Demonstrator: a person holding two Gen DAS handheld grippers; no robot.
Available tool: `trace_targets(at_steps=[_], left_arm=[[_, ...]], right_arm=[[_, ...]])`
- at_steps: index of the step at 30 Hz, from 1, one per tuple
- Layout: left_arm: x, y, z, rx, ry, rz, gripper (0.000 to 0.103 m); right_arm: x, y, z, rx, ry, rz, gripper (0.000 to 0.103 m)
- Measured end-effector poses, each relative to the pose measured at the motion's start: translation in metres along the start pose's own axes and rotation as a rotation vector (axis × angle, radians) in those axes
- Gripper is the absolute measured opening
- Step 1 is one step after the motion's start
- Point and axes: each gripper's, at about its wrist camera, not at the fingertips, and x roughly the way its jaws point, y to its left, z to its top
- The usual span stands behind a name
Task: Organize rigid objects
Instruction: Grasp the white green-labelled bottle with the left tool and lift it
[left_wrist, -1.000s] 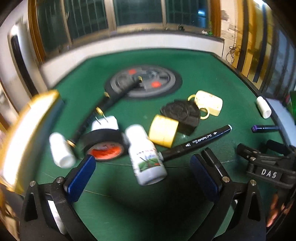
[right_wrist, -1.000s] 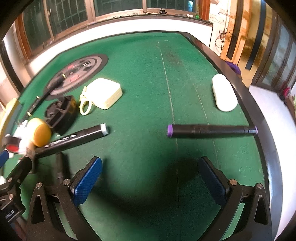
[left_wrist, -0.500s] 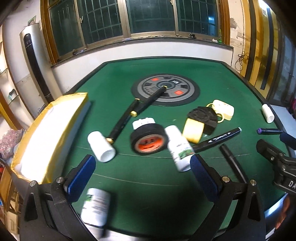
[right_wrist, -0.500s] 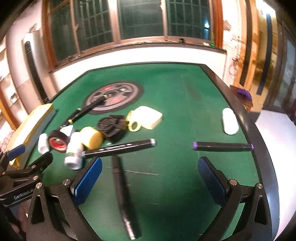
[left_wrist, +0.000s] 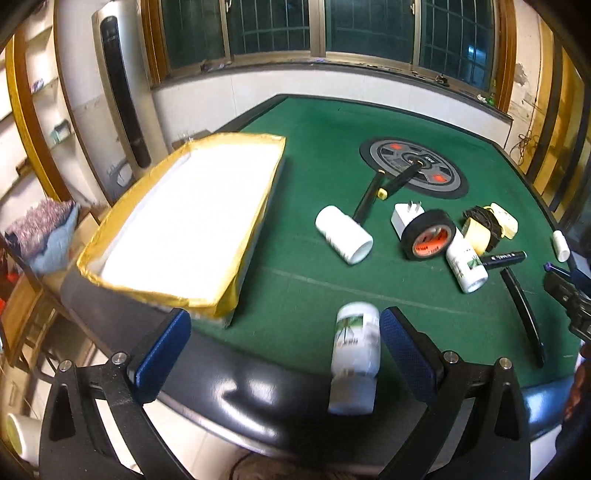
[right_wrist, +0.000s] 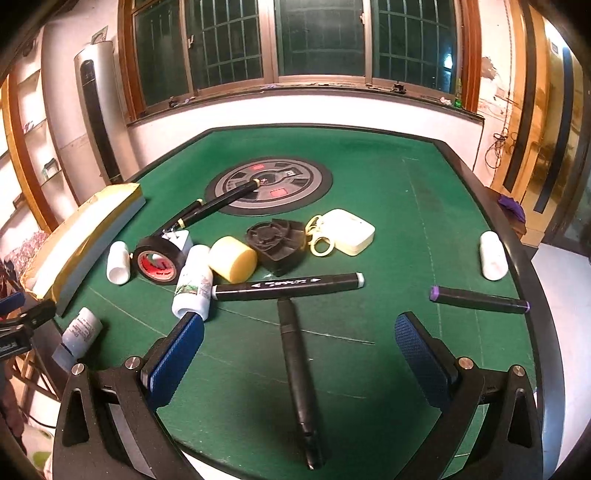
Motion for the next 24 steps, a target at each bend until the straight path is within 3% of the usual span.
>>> trace_targets(at_steps=[5, 11, 18, 20, 24], left_arm=[[0.000, -0.018, -0.011, 0.053, 0.046, -0.078, 0.103], [0.013, -0.045, -0.022, 0.143, 0.083, -0.065, 0.101], [0.032, -0.048, -0.021, 0.157, 0.133, -0.048, 0.079], [0.036, -0.049, -0.022, 0.159, 0.144, -0.055, 0.068], [0.045, -0.046, -0.024, 0.141, 0.177, -0.101, 0.037]], right_arm=[[0.004, 0.009, 0.001, -0.022, 0.011, 0.010, 0.102], [0.007, 0.016, -0.002, -0.037, 0.023, 0.017, 0.102], [0.011, 0.014, -0.004, -0.028, 0.038, 0.019, 0.102], [0.011, 0.014, -0.005, -0.030, 0.041, 0.020, 0.102], [0.014, 0.015, -0.006, -0.033, 0.049, 0.021, 0.102]])
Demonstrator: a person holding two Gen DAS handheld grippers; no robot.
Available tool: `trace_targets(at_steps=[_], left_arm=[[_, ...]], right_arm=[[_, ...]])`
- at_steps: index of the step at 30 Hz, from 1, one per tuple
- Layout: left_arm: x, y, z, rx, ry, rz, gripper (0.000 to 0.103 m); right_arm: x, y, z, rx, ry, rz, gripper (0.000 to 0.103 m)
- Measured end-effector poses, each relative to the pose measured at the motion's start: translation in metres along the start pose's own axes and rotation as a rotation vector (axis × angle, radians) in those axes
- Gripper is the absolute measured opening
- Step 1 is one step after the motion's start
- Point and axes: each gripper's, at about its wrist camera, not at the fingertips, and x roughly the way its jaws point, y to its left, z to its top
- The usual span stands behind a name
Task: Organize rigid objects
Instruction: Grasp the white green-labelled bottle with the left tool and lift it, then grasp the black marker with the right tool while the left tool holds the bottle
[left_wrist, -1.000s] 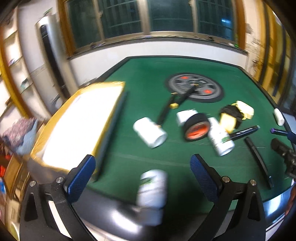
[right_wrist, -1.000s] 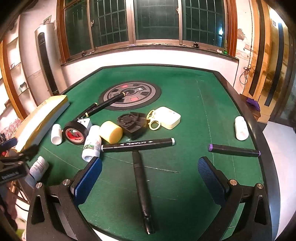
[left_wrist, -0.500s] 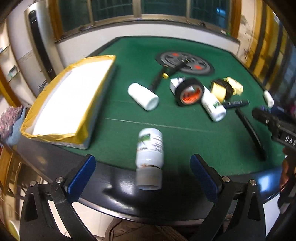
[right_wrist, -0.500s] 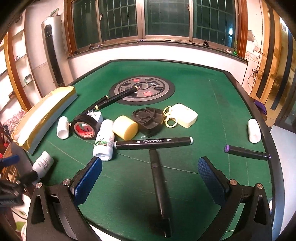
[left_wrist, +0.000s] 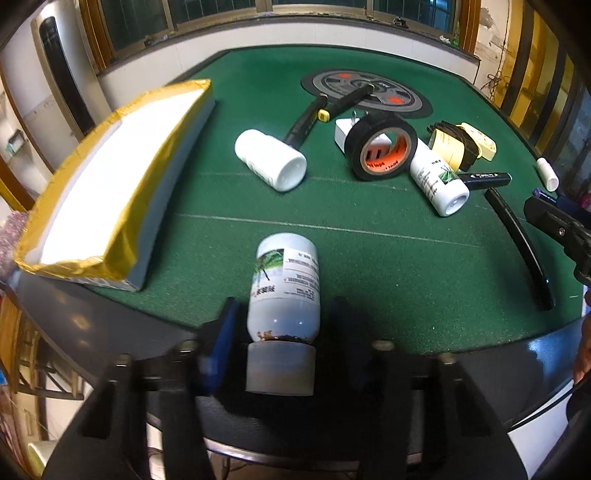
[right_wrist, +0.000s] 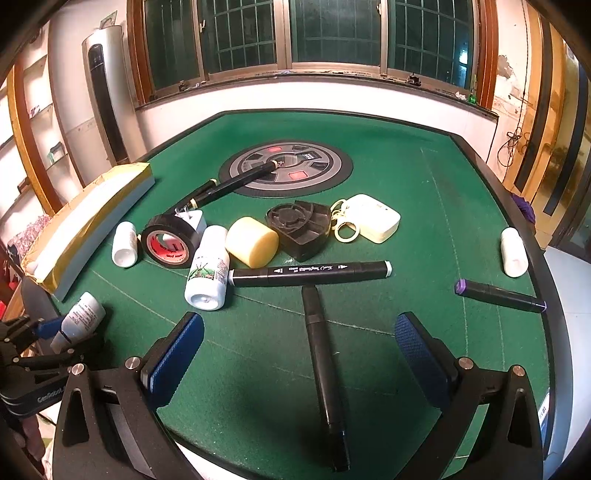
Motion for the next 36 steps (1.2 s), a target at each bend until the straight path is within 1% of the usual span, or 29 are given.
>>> trace_targets(at_steps=[1, 2, 15, 24, 27, 32, 36], left_arm=[[-0.001, 0.002, 0.000, -0.010, -0.003, -0.015, 0.033], [-0.001, 0.003, 0.000, -0.014, -0.005, -0.017, 0.032], [0.000, 0.006, -0.001, -0.016, -0.018, -0.026, 0.032], [0.000, 0.003, 0.001, -0.001, -0.028, -0.019, 0.032], [0.000, -0.001, 0.001, 0.015, -0.034, -0.020, 0.032], [0.003, -0.014, 0.006, 0.036, -0.042, -0.050, 0.032], [0.004, -0.021, 0.008, 0.047, -0.045, -0.058, 0.032]], right_arm=[[0.000, 0.000, 0.000, -0.001, 0.001, 0.001, 0.102], [0.001, 0.001, -0.001, -0.002, 0.003, 0.001, 0.102], [0.005, 0.002, -0.003, -0.005, 0.021, 0.002, 0.102], [0.008, -0.011, -0.008, 0.009, 0.037, -0.001, 0.101], [0.006, -0.017, -0.009, 0.020, 0.032, -0.005, 0.100], [0.004, -0.026, -0.010, 0.045, 0.031, -0.014, 0.099], [0.002, -0.027, -0.011, 0.044, 0.032, -0.019, 0.098]])
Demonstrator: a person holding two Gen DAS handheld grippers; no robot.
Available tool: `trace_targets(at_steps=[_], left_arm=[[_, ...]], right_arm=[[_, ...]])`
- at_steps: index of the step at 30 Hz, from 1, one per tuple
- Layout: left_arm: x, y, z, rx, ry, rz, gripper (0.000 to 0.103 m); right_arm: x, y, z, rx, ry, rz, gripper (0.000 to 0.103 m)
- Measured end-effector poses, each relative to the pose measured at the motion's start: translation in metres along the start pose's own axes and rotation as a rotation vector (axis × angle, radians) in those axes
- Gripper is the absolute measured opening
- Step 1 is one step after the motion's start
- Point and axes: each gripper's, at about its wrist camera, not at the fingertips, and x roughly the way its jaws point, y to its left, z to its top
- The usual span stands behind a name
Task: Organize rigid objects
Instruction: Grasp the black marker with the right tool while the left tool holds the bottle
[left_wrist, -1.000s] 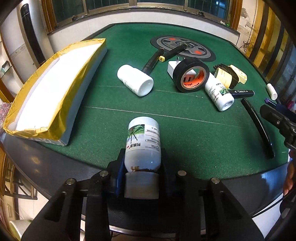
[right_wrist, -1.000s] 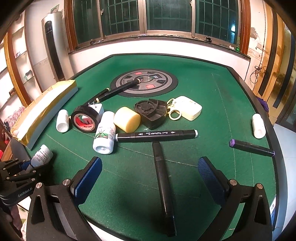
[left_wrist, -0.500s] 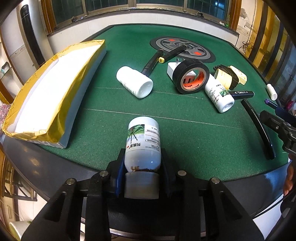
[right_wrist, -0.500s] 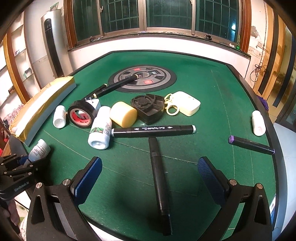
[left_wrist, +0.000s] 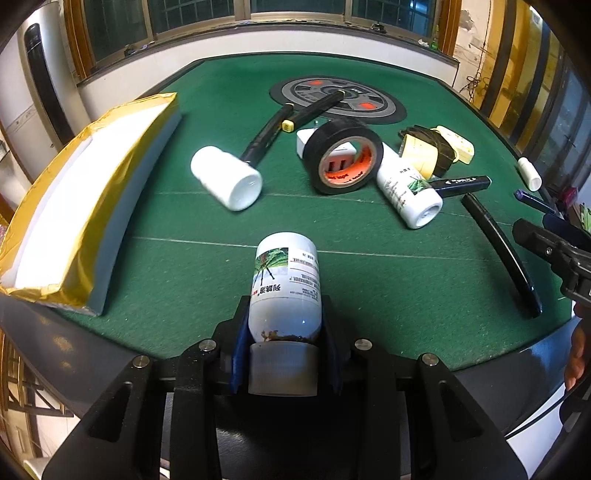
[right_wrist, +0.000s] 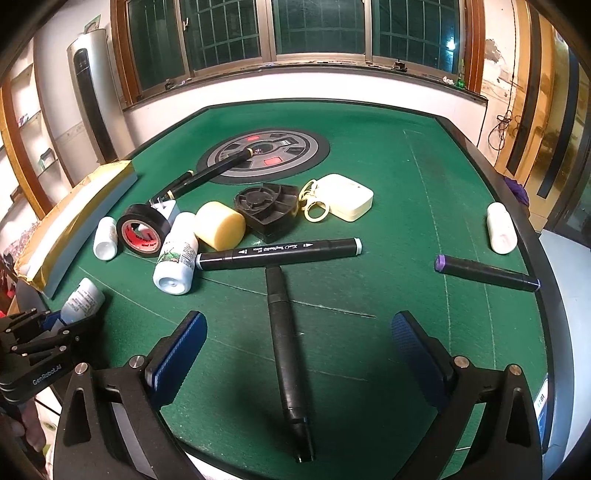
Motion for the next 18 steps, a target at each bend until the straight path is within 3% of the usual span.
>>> trace_targets(at_steps=[2, 6, 13, 18], left_arm=[[0.001, -0.001, 0.001, 0.003, 0.000, -0.002, 0.032], [0.001, -0.001, 0.001, 0.003, -0.001, -0.004, 0.032], [0.001, -0.002, 0.002, 0.005, -0.001, -0.003, 0.032], [0.001, -0.003, 0.002, 0.004, -0.001, -0.002, 0.032]], right_arm=[[0.001, 0.001, 0.000, -0.002, 0.001, 0.003, 0.096], [0.009, 0.005, 0.000, -0.019, 0.042, 0.037, 0.067], [0.025, 0.011, -0.006, -0.032, 0.104, 0.047, 0.053], [0.031, 0.009, -0.007, -0.030, 0.115, 0.037, 0.037]])
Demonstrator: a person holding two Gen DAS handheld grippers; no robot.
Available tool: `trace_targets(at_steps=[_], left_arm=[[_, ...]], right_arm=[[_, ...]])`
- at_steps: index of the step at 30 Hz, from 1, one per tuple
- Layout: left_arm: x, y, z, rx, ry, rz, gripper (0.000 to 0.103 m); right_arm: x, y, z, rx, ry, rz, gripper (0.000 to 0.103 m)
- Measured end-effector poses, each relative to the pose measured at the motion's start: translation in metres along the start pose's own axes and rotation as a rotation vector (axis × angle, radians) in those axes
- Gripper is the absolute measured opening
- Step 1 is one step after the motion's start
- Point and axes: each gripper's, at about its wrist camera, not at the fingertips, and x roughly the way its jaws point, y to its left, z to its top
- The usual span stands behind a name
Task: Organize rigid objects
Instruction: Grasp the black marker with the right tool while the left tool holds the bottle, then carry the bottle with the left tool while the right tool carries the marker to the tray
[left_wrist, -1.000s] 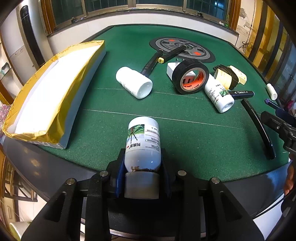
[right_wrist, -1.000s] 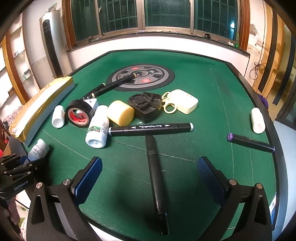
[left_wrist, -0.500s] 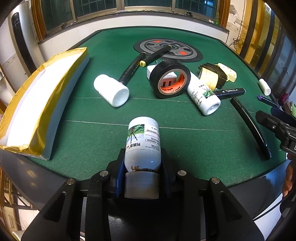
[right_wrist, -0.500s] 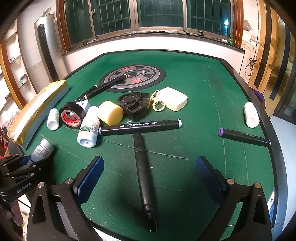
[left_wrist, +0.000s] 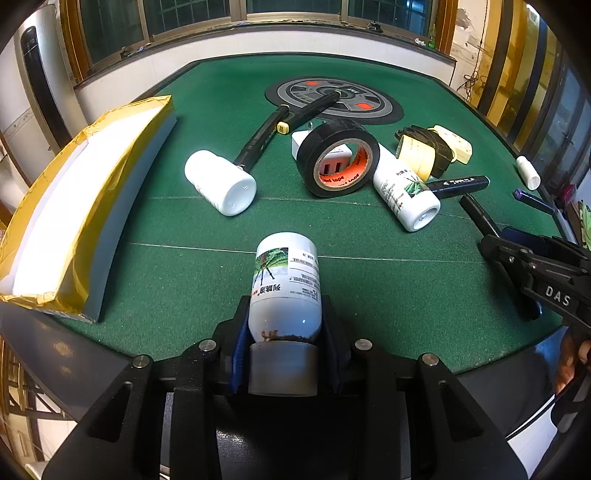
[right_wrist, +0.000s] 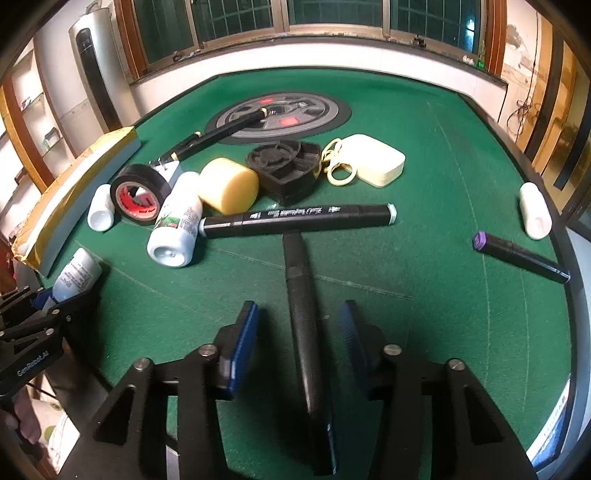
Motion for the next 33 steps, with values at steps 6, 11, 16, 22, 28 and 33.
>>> trace_targets(at_steps=[6, 11, 16, 22, 28, 33], left_arm=[[0.000, 0.000, 0.000, -0.001, 0.001, -0.004, 0.032], [0.000, 0.003, 0.001, -0.006, 0.009, -0.024, 0.032], [-0.010, 0.013, 0.004, -0.027, -0.016, -0.038, 0.032], [-0.042, 0.046, 0.018, -0.101, -0.105, -0.028, 0.032], [-0.055, 0.108, 0.046, -0.192, -0.182, 0.145, 0.032], [-0.009, 0.147, 0.073, -0.189, -0.077, 0.239, 0.032]], right_arm=[[0.002, 0.001, 0.003, -0.031, -0.012, -0.023, 0.013], [-0.005, -0.005, 0.001, 0.003, -0.031, 0.026, 0.013], [-0.027, -0.006, 0.008, 0.020, -0.087, 0.056, 0.013], [-0.049, 0.011, 0.020, -0.019, -0.151, 0.090, 0.013], [-0.047, 0.030, 0.021, -0.057, -0.148, 0.132, 0.013], [-0.043, 0.038, 0.018, -0.067, -0.141, 0.151, 0.013]])
